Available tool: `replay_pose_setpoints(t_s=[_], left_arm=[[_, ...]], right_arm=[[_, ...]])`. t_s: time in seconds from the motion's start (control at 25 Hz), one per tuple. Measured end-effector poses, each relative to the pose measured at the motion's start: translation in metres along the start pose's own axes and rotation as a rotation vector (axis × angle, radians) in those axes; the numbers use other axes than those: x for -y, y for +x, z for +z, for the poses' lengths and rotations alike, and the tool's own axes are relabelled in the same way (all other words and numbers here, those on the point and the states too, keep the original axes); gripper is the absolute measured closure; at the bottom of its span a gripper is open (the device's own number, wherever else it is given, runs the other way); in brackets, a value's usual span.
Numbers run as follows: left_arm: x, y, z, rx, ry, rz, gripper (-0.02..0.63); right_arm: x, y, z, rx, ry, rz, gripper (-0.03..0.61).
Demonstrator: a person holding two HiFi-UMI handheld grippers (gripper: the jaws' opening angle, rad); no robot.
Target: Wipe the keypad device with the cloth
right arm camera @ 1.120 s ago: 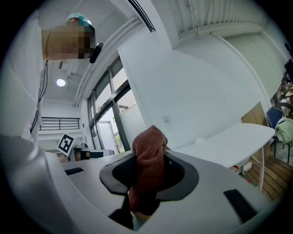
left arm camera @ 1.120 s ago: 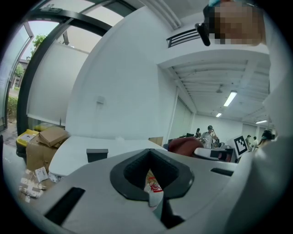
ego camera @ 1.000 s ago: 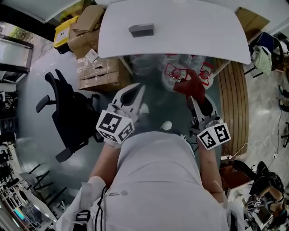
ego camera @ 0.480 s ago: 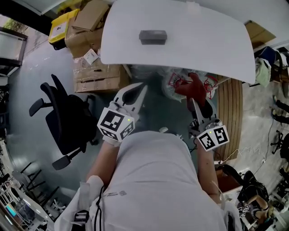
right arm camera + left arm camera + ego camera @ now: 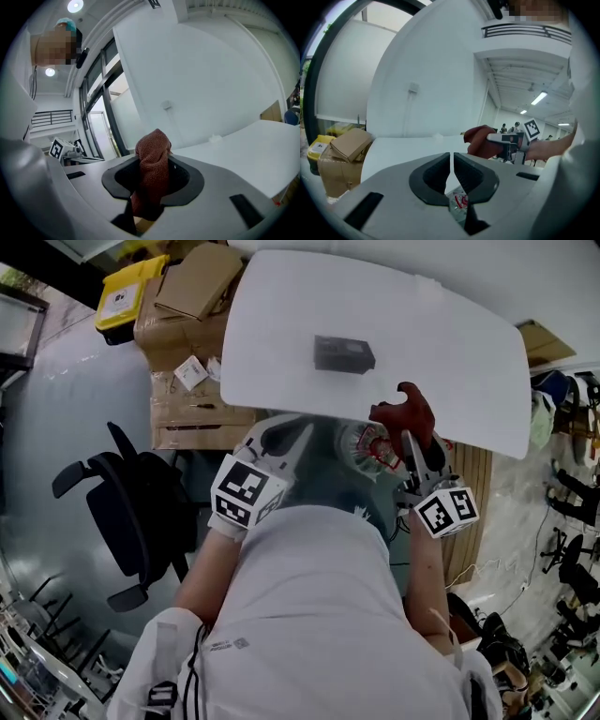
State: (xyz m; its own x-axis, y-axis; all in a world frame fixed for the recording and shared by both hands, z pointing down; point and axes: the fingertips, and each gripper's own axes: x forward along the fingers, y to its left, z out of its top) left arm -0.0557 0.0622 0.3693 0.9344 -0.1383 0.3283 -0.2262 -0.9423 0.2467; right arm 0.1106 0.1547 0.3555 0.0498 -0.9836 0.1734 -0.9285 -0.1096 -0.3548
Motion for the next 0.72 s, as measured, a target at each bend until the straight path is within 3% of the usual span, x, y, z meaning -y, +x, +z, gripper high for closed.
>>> replay_pose_setpoints(t_s=[0.16,0.6,0.64,0.72], left_arm=[[-0.022,0.018,-0.002,-0.041,0.026,0.037,0.601],[-0.070,0.092,-0.009,-0.124,-0.026,0.071,0.598],[-0.071,0.098,-0.010,-0.132,-0.028,0.079,0.587],[-0.071,0.109,-0.015,-0.160,-0.035,0.097,0.494]], right_arm=[[0.016,0.033,0.003,-0.062,-0.011,0.014,0.463],[0.080,0.124,0.000,-0.244,-0.010,0.119,0.462],[0.085,0.131,-0.001,-0.267,-0.016,0.135,0.462],[0.094,0.144,-0.007,-0.312,-0.025,0.174,0.462]])
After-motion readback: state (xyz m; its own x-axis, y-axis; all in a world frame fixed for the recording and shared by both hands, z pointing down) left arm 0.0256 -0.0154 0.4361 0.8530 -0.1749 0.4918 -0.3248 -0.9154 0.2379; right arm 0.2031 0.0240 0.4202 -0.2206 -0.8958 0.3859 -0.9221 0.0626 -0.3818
